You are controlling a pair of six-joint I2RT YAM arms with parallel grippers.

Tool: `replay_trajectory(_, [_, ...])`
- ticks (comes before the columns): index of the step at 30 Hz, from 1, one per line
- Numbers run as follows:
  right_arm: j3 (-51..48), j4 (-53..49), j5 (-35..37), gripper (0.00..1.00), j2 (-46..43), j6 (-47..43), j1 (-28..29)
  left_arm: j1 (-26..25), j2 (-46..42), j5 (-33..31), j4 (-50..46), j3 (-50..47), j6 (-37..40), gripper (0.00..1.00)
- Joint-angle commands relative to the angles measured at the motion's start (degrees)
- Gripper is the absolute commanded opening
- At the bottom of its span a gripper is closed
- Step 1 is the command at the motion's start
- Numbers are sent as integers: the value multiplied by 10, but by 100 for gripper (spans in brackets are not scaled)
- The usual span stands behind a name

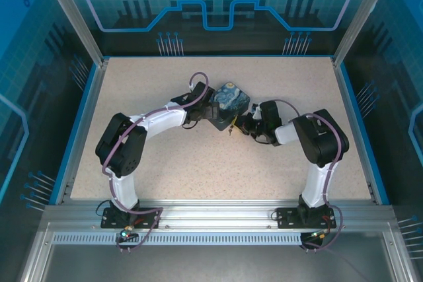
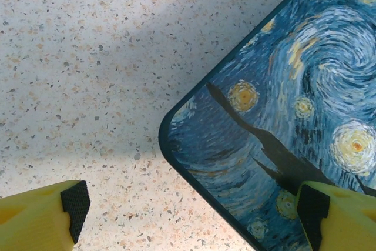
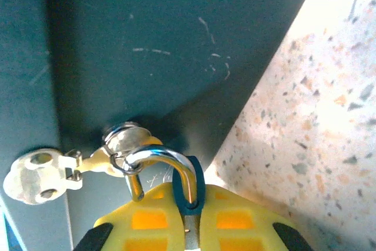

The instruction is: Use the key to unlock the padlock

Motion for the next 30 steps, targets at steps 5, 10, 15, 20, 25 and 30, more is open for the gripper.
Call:
replay_trajectory(5, [26,8,-19,0,9,4,-35,-9,22,12,-70,-24,23,91])
replay_trajectory(10, [59,-75,-38,0,0,-54,-59,-10,26,17,-72,-22,25,89])
replay_trajectory(15, [70,-125,-49,0,-7,-82,-79,-10,28,20,-73,-18,23,89])
replay_trajectory(20, [46,-143,-52,0,-35,-95,-94,-9,28,20,-79,-10,22,90])
replay_trajectory(25, [15,-176,-61,0,-77,-113,-96,-9,19,23,-88,9,20,94])
replay_trajectory(30, [-11,-248,-55,0,-121,-138,-95,-8,-14,37,-93,29,22,99])
